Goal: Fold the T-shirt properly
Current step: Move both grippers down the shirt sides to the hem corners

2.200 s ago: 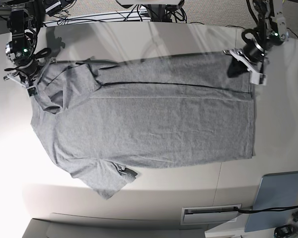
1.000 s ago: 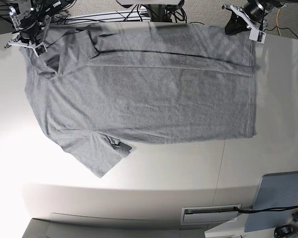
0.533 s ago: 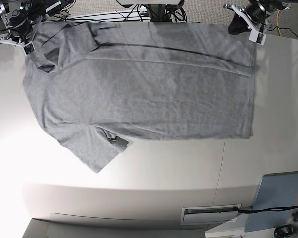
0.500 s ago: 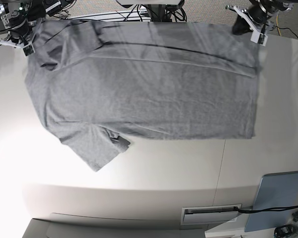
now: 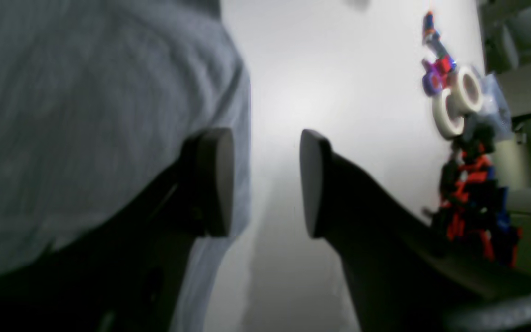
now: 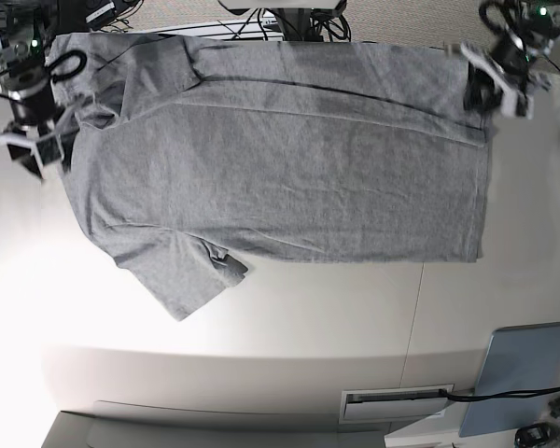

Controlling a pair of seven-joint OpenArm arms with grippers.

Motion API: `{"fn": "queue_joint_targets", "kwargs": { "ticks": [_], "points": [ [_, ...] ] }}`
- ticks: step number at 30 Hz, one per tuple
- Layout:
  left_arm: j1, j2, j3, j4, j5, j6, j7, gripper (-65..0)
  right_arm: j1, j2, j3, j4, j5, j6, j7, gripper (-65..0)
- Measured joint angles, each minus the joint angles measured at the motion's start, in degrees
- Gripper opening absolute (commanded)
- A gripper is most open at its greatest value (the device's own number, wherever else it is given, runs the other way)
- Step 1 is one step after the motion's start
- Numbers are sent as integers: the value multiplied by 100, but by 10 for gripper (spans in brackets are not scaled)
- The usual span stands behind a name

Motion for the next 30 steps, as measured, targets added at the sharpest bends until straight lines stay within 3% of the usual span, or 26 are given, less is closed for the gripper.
{"fn": "queue_joint_targets", "kwargs": {
  "ticks": [3,7,11,15,20,23,27,30],
  "points": [
    [-780,-11,28,-243,-2,-20,223,-375,286,-68,7,-2,57,-9,-50,-414],
    [-1849,-131,450,-868,-13,76,431,-375,592,-61,9,-2,754,-24,-704,-414],
    [-2872,-468,981,-1797,157,540,433,-375,717,-59,11,-7,774,-28,-881,-414],
    [-3882,-719,1436,-3082,223,595,422,-375,710,-240,15,-7,776,-24,-1049,-414],
    [-4957,-699,2026,-4618,542,584,411,-375,721,-525,15,-7,774,-26,-1043,-414],
    [-5499,-706,2271,-5307,706,614,284,-375,758,-654,15,-7,776,-2,-1045,-414],
    [-5910,-710,2363,-6057,756,944,166,-375,752,-824,15,-7,780,111,-1187,-414],
    [-6067,-721,2356,-6391,726,946,85,-375,748,-841,13,-33,857,109,-1224,-414]
  ]
}}
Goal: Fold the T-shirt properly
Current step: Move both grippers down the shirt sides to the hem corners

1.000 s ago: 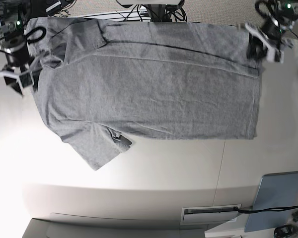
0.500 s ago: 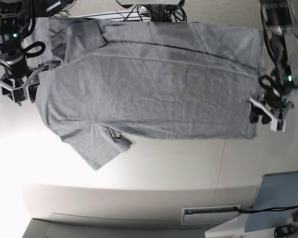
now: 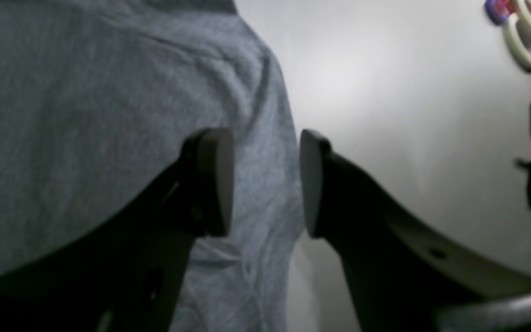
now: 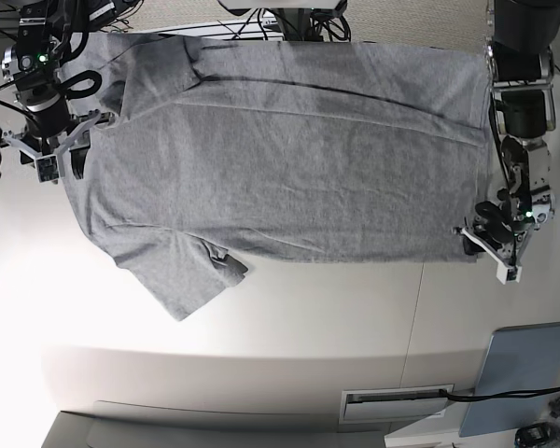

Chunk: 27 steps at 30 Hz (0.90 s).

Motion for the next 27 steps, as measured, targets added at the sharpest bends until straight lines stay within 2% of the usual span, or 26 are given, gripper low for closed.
{"fn": "queue_joint_targets", "kwargs": {
  "ticks": [2,8,12,15,16,18,20,23,26,27],
  "points": [
    [-44,7,0,-50,138,0,-2,-375,2,0,0,0,0,0,2,-414],
    [-50,-44,-2,-48,144,-549,155,-375,4,0,0,0,2,2,-22,-414],
    [-61,-42,-2,-48,131,-741,179,-384,61,0,0,0,-17,13,-28,-414],
    [-55,-37,-2,-42,-225,-1207,365,-410,146,26,2,4,-103,-17,15,-414],
    [-52,-2,-2,-39,-214,-1200,361,-410,144,22,2,4,-98,0,26,-414],
    [-61,55,-2,-28,-76,-955,302,-419,127,20,2,4,-105,-7,20,-414],
    [-61,74,-2,-26,-20,-761,212,-478,131,17,2,4,-103,-2,-17,-414],
    [-61,68,-2,-26,52,-706,195,-592,129,17,2,4,-103,-2,-15,-414],
    [-59,68,-2,-31,68,-881,197,-650,155,17,2,4,-103,-2,9,-414],
    [-59,68,-2,-31,68,-896,199,-650,210,15,2,-4,-103,0,7,-414]
  ]
}}
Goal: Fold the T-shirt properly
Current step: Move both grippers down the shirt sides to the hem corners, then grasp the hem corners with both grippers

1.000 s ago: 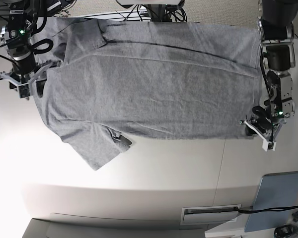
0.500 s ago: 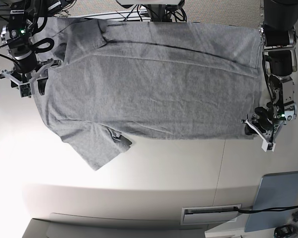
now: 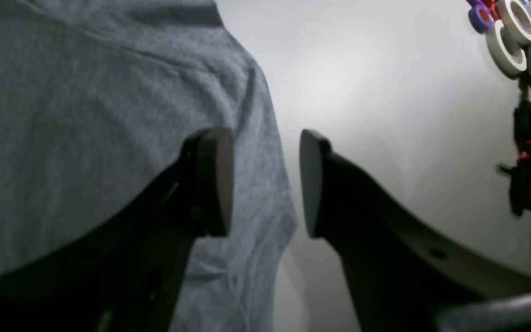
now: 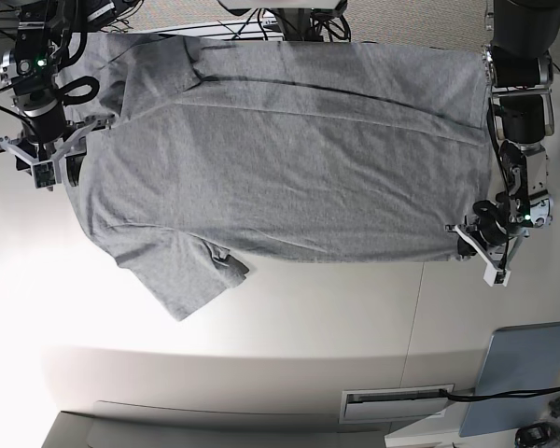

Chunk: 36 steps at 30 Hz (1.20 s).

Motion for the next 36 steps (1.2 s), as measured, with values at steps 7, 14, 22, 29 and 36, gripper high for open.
{"fn": "queue_joint_targets", "kwargs": {
  "ticks": [7,14,22,29,36],
  "points": [
    [-2,2,0,0,9,-7,0,-650,981,2,-203,-920,-20,188,-4,-414],
    [11,35,-4,11,90,-9,-39,-650,2774,-26,-1355,-2798,-26,216,-437,-414],
    [26,68,-4,39,487,-31,-136,-650,4924,15,-2404,-5228,-35,444,-835,-414],
    [28,68,-4,39,487,-31,-138,-650,5987,11,-3211,-6981,2,538,-636,-414],
    [31,68,-4,39,487,-28,-138,-650,6345,37,-3707,-7737,151,817,-273,-414]
  ]
}}
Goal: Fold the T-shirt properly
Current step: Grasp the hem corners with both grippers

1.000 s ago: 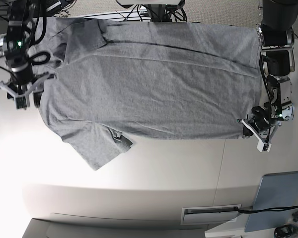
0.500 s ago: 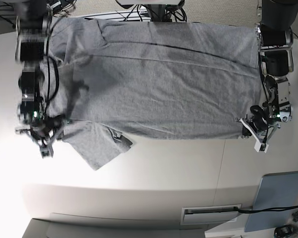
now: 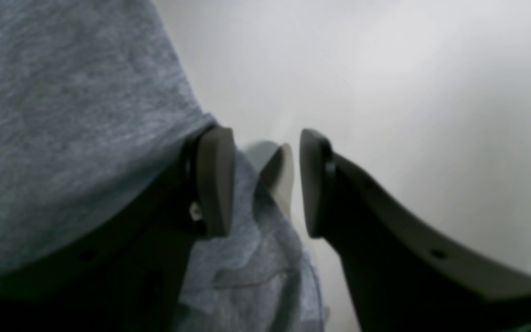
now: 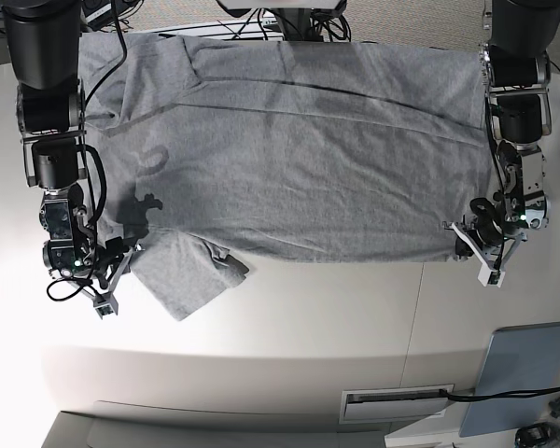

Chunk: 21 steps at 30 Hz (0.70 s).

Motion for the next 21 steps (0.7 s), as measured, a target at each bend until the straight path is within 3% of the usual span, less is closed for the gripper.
{"fn": "queue_joint_targets", "kwargs": {
  "ticks": [3,8,11,16,19,21],
  "points": [
    [0,11,0,0,0,2,0,-650,-11,11,-2,-24,105,79,20,-442],
    [0,13,0,0,0,2,0,-650,-28,-7,-2,-17,192,295,-70,-650],
    [0,13,0,0,0,2,0,-650,-33,-9,-2,-17,190,293,-107,-650],
    [7,31,0,46,-125,339,44,-650,-122,-4,-4,245,125,249,-243,-650],
    [57,44,4,302,-76,435,350,-650,-330,46,-37,822,94,221,-584,-650],
    [186,42,4,654,-17,461,664,-650,-564,136,-55,1440,155,7,-721,-650]
  ]
}}
